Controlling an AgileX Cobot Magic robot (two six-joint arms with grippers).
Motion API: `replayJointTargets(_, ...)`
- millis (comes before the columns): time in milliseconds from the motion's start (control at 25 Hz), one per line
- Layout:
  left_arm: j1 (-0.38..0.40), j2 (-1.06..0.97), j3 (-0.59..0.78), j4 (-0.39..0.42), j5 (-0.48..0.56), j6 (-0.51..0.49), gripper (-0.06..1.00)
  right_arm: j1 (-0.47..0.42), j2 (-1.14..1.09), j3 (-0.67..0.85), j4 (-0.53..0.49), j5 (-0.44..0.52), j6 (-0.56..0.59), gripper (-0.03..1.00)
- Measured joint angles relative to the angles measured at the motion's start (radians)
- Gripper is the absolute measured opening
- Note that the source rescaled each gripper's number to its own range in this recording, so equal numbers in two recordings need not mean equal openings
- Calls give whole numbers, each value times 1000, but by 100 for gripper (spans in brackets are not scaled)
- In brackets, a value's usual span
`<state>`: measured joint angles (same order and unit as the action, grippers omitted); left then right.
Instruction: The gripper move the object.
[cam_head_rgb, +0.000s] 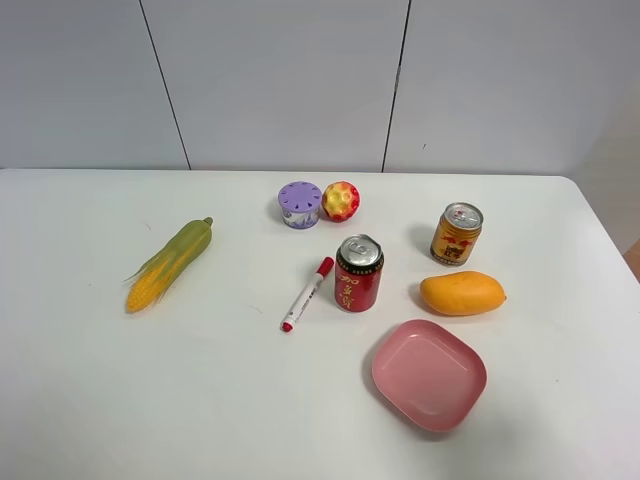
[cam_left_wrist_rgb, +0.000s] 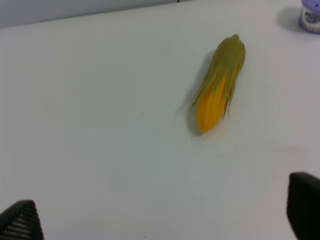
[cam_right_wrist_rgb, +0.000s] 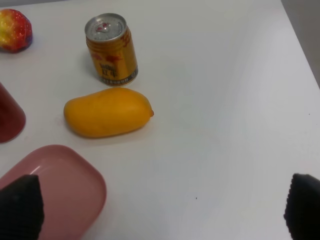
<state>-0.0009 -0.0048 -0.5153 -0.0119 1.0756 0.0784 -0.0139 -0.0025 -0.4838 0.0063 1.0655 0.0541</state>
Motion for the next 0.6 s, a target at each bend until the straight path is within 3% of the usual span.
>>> replayJointTargets(600,0,0,5,0,-11,1,99,0,0,0,0,0,0,100)
